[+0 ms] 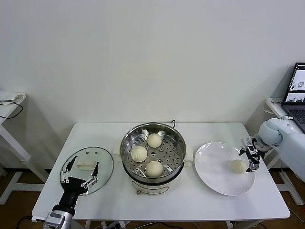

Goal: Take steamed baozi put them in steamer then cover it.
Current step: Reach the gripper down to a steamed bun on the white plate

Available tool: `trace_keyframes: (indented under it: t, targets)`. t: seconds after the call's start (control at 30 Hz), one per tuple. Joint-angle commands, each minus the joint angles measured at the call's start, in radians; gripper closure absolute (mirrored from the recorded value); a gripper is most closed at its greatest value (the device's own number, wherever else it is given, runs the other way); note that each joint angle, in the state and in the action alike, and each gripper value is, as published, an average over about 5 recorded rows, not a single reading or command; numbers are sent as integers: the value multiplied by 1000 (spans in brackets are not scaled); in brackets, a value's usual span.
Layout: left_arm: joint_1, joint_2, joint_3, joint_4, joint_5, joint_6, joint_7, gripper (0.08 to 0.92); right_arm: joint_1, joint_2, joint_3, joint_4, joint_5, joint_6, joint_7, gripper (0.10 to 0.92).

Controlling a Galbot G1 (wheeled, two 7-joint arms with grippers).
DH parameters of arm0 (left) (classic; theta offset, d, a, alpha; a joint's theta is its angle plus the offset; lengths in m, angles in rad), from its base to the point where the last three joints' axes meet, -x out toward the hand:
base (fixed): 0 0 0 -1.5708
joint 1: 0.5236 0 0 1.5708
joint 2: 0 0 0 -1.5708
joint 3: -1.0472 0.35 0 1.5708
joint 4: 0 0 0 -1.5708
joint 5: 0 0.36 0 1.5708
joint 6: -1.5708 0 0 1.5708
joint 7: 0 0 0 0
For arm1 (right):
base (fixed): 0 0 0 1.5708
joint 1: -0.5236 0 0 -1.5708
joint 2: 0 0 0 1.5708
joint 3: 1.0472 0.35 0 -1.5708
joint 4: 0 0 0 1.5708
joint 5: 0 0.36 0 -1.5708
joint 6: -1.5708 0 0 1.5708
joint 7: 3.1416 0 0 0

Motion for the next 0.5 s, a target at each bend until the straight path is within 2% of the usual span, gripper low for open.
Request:
trace_keyframes:
  t: [0.03,0.5]
  targets:
    - [-1,-1,1,4,1,1,0,177,-47,32,49,-39,-28,4,12,203]
    - [-1,-2,5,6,6,0,-1,177,-69,41,66,-45,-43,7,10,203]
